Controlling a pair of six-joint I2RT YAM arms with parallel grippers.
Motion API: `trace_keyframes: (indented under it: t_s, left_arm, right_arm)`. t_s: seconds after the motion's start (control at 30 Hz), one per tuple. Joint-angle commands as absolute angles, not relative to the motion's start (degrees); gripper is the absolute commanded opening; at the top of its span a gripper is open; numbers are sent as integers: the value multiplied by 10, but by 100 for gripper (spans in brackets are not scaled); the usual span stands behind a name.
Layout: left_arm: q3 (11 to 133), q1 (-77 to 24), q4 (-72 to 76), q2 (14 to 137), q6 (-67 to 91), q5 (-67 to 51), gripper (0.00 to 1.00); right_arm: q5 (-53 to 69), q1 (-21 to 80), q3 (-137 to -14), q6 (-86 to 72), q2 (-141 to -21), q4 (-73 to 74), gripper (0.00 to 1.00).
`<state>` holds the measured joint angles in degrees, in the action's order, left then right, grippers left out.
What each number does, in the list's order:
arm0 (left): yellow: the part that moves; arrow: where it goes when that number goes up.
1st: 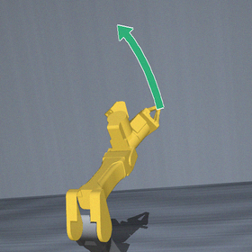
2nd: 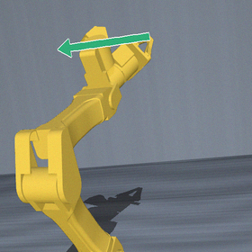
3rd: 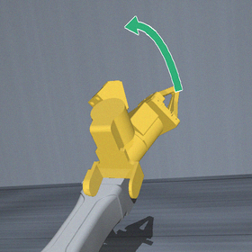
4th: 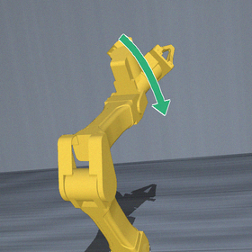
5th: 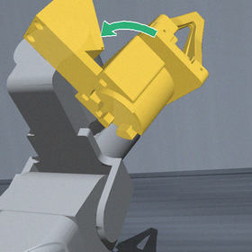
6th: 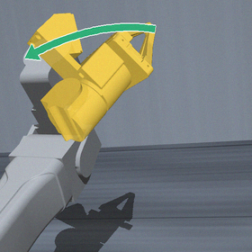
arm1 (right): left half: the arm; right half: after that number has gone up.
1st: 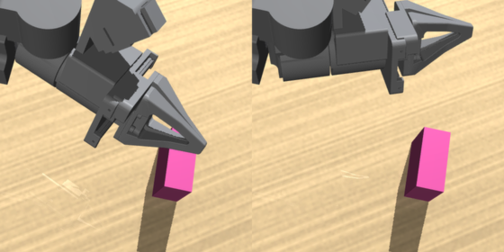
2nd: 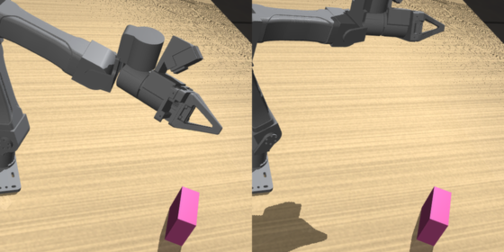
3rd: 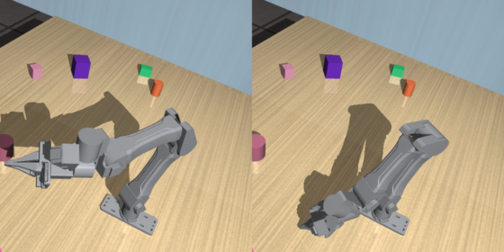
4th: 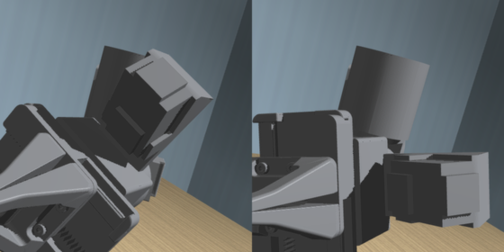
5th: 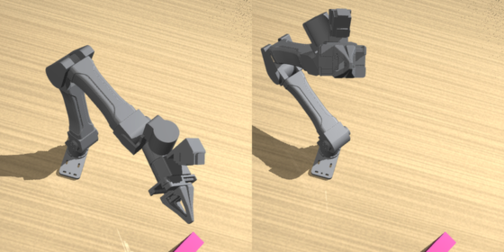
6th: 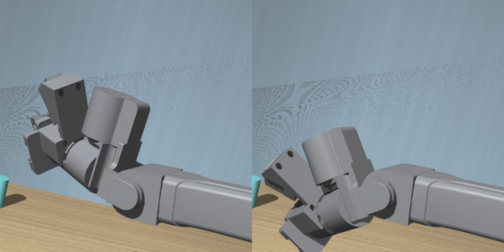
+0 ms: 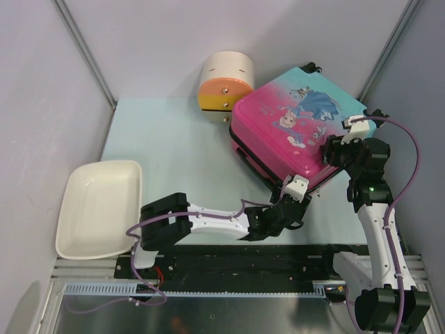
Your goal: Open, take out, and arrange the luggage
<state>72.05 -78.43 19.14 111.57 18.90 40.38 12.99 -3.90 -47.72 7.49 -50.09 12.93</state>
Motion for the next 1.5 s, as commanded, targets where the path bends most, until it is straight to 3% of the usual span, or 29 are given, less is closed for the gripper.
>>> trace_keyframes:
  t_s: [0.0, 0.27, 0.3, 0.53, 1.47]
  left_arm:
    - [765, -780, 143, 1157, 225, 443, 65]
    - [728, -759, 124, 1150, 257, 411, 42]
    - [719, -757, 124, 1149, 259, 410, 34]
    - [694, -749, 128, 1124, 241, 420, 1]
    - [507, -638, 286, 1008, 40, 373, 0]
  right_arm:
    - [159, -41, -489, 66, -499, 125, 59]
    - [170, -42, -465, 96, -506, 132, 50]
    - [166, -42, -454, 100, -506, 129, 49]
    - [146, -50, -412, 144, -508, 122, 40]
    - [167, -76, -390, 185, -511, 129, 35]
